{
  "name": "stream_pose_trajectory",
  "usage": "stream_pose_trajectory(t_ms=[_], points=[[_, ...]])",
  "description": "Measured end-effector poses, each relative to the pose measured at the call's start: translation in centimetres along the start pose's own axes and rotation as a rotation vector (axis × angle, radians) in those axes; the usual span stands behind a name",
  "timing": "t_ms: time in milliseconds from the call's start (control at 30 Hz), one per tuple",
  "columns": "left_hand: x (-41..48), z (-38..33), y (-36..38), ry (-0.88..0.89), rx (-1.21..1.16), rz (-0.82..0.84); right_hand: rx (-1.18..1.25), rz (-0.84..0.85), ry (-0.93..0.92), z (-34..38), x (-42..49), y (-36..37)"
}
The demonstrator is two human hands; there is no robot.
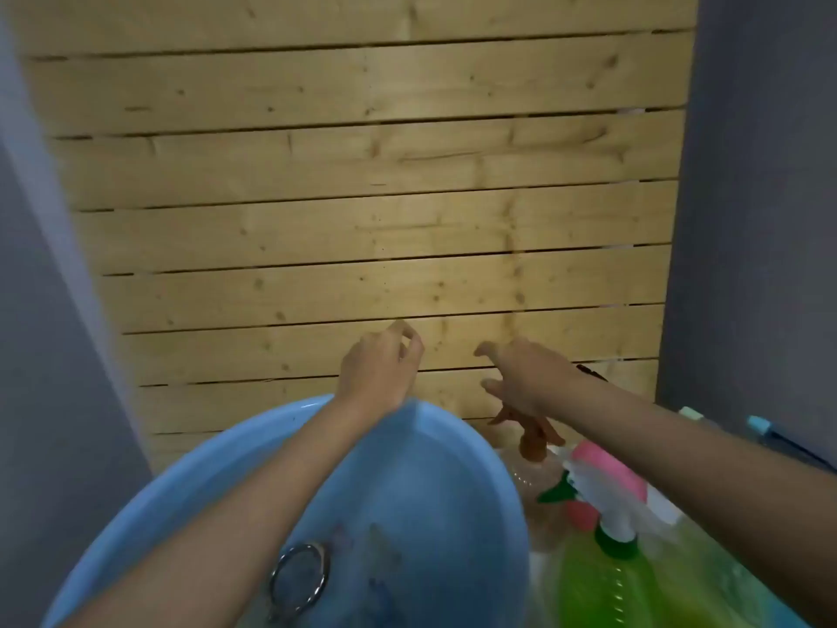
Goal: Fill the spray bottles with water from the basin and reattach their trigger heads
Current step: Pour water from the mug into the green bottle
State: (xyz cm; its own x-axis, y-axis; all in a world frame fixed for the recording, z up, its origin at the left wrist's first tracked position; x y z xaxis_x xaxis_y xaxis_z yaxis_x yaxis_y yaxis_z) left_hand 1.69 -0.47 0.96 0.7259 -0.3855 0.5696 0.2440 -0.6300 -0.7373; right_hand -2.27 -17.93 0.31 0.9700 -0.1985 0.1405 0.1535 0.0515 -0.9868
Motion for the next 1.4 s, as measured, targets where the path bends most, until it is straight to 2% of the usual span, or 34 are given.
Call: stream_pose_trajectory(t_ms=[167, 267, 333, 500, 600, 967, 1233, 1300, 1400], points=[[-3.5, -1.6, -0.4, 0.057, 0.132, 0.114, -0.069, 0.134, 0.042, -0.5, -2.2, 1.5], [-4.7, -1.9, -1.0, 0.105, 0.179, 0.151, -0.155, 0.130, 0.082, -1.2, -2.8, 2.1], [-5.6, -2.3, -1.2, 0.128, 0.182, 0.177, -0.139, 0.094, 0.107, -1.6, -2.9, 2.2], [-6.5, -3.4, -1.7, 0.155, 0.157, 0.189, -0.020, 0.162, 0.206, -1.9, -2.8, 1.5], [-6.8, -4.0, -1.8, 0.159, 0.141, 0.172, -0.036, 0.175, 0.242, -1.8, -3.2, 2.0], [-6.8, -4.5, -1.6, 0.175, 0.126, 0.180, 0.093, 0.042, 0.228, -2.2, -3.7, 1.4], [-6.7, -5.7, -0.9, 0.188, 0.102, 0.185, 0.058, 0.052, 0.215, -1.9, -4.3, 1.1], [-6.7, -5.8, -0.7, 0.186, 0.098, 0.187, 0.037, 0.086, 0.227, -2.0, -4.6, 0.8], [-6.7, -6.2, -0.2, 0.179, 0.080, 0.200, 0.054, 0.253, 0.246, -2.3, -5.1, 0.3]])
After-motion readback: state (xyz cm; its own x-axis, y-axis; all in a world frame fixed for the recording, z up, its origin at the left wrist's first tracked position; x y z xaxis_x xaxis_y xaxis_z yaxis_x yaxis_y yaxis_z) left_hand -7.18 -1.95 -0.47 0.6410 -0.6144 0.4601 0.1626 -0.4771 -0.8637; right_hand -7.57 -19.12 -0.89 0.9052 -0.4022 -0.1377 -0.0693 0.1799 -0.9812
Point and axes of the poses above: each hand's wrist, its own x-axis towards the middle knuckle, its own y-axis out of the palm, z = x × y, the point moved 2 cm from there along x, towards the middle knuckle, and after that the axes turned 12 degrees about y, right-handed, at the moved point
